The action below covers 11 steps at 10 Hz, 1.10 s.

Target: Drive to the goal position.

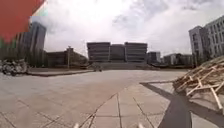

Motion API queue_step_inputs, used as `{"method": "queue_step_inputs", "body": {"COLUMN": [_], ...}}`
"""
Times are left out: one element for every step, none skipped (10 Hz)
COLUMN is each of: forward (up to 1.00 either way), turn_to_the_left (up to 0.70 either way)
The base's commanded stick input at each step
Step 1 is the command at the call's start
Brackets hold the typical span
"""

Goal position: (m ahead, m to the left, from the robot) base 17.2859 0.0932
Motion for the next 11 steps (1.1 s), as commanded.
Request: {"method": "queue_step_inputs", "body": {"forward": [0.7, 0.7, 0.7, 0.7, 0.7, 0.7, 0.7, 0.7, 0.7, 0.7, 0.7], "turn_to_the_left": [0.0, 0.0, 0.0, 0.0, 0.0, 0.0, 0.0, 0.0, 0.0, 0.0, 0.0]}}
